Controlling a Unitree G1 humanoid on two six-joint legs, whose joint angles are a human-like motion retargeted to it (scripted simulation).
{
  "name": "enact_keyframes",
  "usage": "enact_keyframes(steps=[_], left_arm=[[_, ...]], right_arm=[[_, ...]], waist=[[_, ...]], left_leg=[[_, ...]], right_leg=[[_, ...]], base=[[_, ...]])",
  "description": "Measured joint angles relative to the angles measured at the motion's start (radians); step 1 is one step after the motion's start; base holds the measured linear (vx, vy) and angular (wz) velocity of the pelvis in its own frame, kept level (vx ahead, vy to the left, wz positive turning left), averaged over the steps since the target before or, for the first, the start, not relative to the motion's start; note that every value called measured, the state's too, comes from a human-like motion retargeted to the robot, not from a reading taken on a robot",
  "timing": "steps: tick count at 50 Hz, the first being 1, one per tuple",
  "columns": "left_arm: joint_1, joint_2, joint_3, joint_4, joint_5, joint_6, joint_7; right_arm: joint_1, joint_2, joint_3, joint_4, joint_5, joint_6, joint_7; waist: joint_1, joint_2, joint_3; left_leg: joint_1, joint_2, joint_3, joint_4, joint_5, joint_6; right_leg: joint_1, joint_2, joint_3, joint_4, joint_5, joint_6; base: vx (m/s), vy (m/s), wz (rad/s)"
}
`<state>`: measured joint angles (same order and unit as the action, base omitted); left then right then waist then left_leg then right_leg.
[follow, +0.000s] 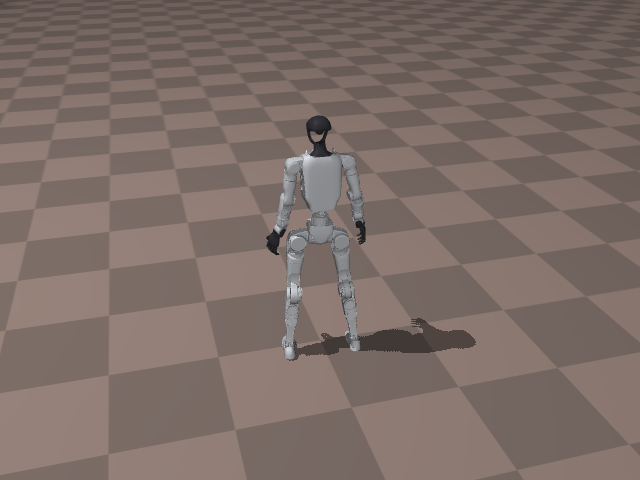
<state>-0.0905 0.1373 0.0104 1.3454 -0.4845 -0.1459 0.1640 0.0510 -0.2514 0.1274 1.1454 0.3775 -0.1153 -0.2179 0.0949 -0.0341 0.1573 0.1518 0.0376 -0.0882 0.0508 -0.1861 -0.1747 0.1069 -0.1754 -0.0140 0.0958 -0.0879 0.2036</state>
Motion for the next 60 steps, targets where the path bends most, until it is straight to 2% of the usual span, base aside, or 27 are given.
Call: enact_keyframes(steps=[5, 16, 20, 25, 27, 32, 37, 41, 45, 49, 55, 58, 60], left_arm=[[0.116, -0.044, -0.108, -0.080, 0.018, -0.033, -0.002], [0.077, -0.005, -0.122, -0.005, 0.164, -0.014, 0.010], [0.039, 0.035, -0.172, -0.002, 0.260, -0.001, -0.026], [-0.027, 0.107, -0.274, -0.040, 0.429, 0.009, -0.080], [-0.048, 0.150, -0.326, -0.084, 0.504, -0.010, -0.118], [-0.189, 0.321, -0.494, -0.328, 0.521, 0.014, -0.154], [-0.399, 0.594, -0.657, -0.723, 0.474, -0.011, -0.106], [-0.640, 0.824, -0.790, -1.052, 0.376, -0.041, -0.067], [-0.934, 1.003, -0.957, -1.330, 0.285, -0.081, -0.073], [-1.210, 1.070, -1.116, -1.507, 0.234, -0.115, -0.068], [-1.492, 1.054, -1.256, -1.629, 0.228, -0.143, -0.026], [-1.534, 1.122, -1.283, -1.688, 0.249, -0.167, -0.009], [-1.526, 1.221, -1.289, -1.741, 0.256, -0.189, 0.011]], right_arm=[[0.099, 0.034, 0.025, -0.065, 0.052, -0.041, -0.018], [0.101, 0.032, 0.024, -0.002, -0.014, -0.034, -0.046], [0.047, -0.004, 0.063, 0.027, -0.122, -0.009, -0.043], [-0.065, -0.084, 0.164, 0.026, -0.360, 0.027, -0.023], [-0.101, -0.125, 0.181, -0.019, -0.417, 0.014, 0.006], [-0.274, -0.286, 0.237, -0.227, -0.433, 0.030, 0.002], [-0.505, -0.526, 0.342, -0.551, -0.461, 0.005, -0.051], [-0.783, -0.724, 0.499, -0.820, -0.479, -0.021, -0.050], [-1.119, -0.852, 0.704, -1.059, -0.493, -0.046, -0.011], [-1.406, -0.875, 0.862, -1.242, -0.492, -0.067, -0.001], [-1.671, -0.860, 1.001, -1.437, -0.444, -0.091, -0.022], [-1.755, -0.936, 1.083, -1.543, -0.434, -0.119, -0.016], [-1.808, -1.079, 1.151, -1.639, -0.417, -0.141, -0.010]], waist=[[-0.001, -0.001, 0.002], [-0.004, 0.003, -0.001], [-0.006, 0.005, -0.003], [-0.017, 0.008, -0.009], [-0.029, 0.009, -0.032], [-0.033, 0.016, -0.028], [-0.037, 0.020, -0.053], [-0.044, 0.020, -0.066], [-0.059, 0.017, -0.081], [-0.071, 0.015, -0.105], [-0.065, 0.007, -0.134], [-0.064, 0.000, -0.147], [-0.054, -0.005, -0.145]], left_leg=[[-0.010, 0.000, 0.003, 0.008, -0.004, 0.001], [-0.009, 0.001, 0.002, 0.010, -0.007, -0.002], [-0.005, 0.003, 0.009, 0.008, -0.008, -0.003], [-0.002, 0.006, 0.017, 0.008, -0.009, -0.005], [-0.035, 0.006, 0.029, 0.056, -0.044, 0.015], [-0.005, 0.007, 0.020, 0.009, -0.005, -0.003], [-0.002, 0.008, 0.021, 0.007, 0.000, -0.003], [0.001, 0.009, 0.021, 0.008, 0.002, -0.005], [-0.003, 0.010, 0.018, 0.012, 0.003, -0.007], [-0.013, 0.009, 0.011, 0.019, 0.001, -0.005], [-0.020, 0.007, -0.002, 0.017, 0.002, -0.005], [-0.029, 0.005, -0.008, 0.016, 0.003, -0.007], [-0.036, 0.003, -0.013, 0.015, 0.004, -0.006]], right_leg=[[-0.006, 0.000, 0.001, -0.003, 0.001, 0.002], [-0.004, 0.001, 0.000, -0.002, -0.002, 0.004], [-0.005, 0.003, 0.007, 0.001, -0.003, 0.004], [-0.009, 0.007, 0.015, 0.005, -0.002, 0.002], [-0.040, 0.006, 0.010, 0.045, -0.019, 0.015], [-0.012, 0.008, 0.018, 0.004, 0.005, 0.000], [-0.009, 0.009, 0.018, -0.001, 0.013, 0.003], [-0.005, 0.010, 0.017, -0.003, 0.018, 0.007], [-0.005, 0.010, 0.014, -0.005, 0.022, 0.010], [-0.008, 0.010, 0.006, -0.005, 0.022, 0.015], [-0.005, 0.007, -0.006, -0.012, 0.020, 0.020], [-0.010, 0.005, -0.012, -0.015, 0.020, 0.026], [-0.014, 0.003, -0.016, -0.016, 0.021, 0.030]], base=[[0.00, 0.00, 0.00], [0.00, 0.00, 0.00], [0.00, 0.00, 0.00], [0.00, 0.00, 0.00], [0.00, 0.00, 0.00], [0.00, 0.00, 0.00], [0.00, 0.00, 0.00], [0.00, 0.00, 0.00], [0.00, 0.00, 0.00], [0.00, 0.00, 0.00], [0.00, 0.00, 0.00], [0.00, 0.00, 0.00], [0.00, 0.00, 0.00]])
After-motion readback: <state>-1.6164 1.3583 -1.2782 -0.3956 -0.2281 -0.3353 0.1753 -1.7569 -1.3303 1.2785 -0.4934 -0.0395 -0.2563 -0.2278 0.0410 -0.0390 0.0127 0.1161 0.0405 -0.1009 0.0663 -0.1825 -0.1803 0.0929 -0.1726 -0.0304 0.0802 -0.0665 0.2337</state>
